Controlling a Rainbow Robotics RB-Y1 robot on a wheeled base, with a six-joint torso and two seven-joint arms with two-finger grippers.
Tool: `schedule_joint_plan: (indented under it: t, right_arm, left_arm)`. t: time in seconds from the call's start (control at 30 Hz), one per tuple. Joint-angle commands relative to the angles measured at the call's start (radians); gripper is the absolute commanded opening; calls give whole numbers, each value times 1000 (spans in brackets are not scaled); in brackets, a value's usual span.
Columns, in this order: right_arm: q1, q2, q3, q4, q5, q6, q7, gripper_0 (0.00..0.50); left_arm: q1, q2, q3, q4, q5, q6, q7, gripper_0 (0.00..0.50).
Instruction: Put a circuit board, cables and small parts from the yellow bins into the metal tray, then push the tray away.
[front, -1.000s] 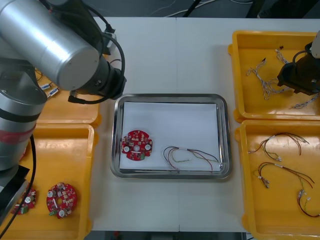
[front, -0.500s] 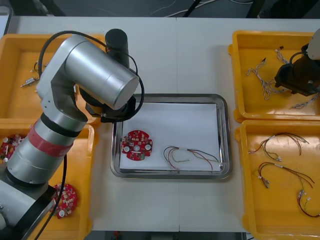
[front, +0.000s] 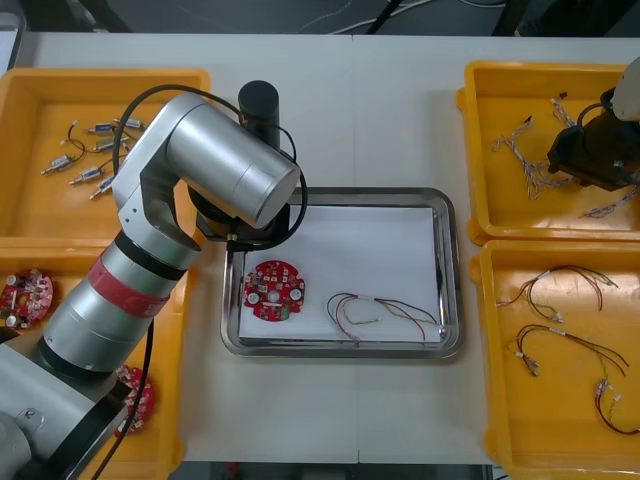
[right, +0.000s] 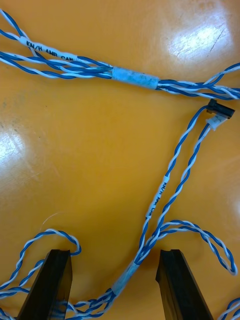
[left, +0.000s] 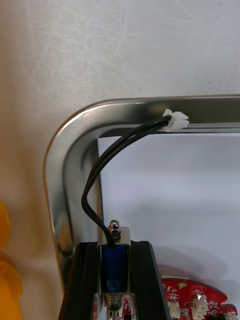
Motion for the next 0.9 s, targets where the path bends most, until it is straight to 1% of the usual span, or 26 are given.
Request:
schedule_joint_plan:
  t: [0.03,0.1,0.13,0.17,0.2,0.23,0.3,0.33,0.53,0.73,0.9]
  right_arm:
    - [9,8,-27,-11,9,-23,-3,500]
    - [12,8,-27,-11,9,-31,-5,500]
    - [14,7,-27,-11,11,-34,-5,440]
    - [15,7,-27,-11,9,-36,-5,398]
    - [15,7,-27,-11,9,-36,-5,278]
    - [15,7,-28,-11,8,-36,-5,113]
    - [15,7,-30,-11,8,-36,-5,22]
    - [15,7,-31,-11,6,-36,0,0]
    - [14,4,-48,-11,-4,-34,14,0]
    - [-4,-9,-65,-11,-15,-26,34,0]
    - [-46,-35,-68,-21,-24,53,54,0]
  left_arm:
    - [-22,-31,-39,-2,21,-34,11,0]
    - [-22,-29,-45,-1,27,-44,11,0]
    - [-22,-29,-50,-1,32,-48,11,0]
    - [-22,-31,-51,-1,34,-48,13,0]
    - [-21,-31,-54,-1,38,-50,14,0]
    - [-24,-31,-59,-1,40,-50,14,0]
    - [-26,-31,-60,-1,44,-53,13,0]
    - [-26,-29,-60,1,47,-54,11,0]
    - [-39,-31,-62,19,55,-74,5,0]
    - [-61,-37,-62,70,55,-116,2,0]
    - [-72,-42,-62,84,50,-123,2,0]
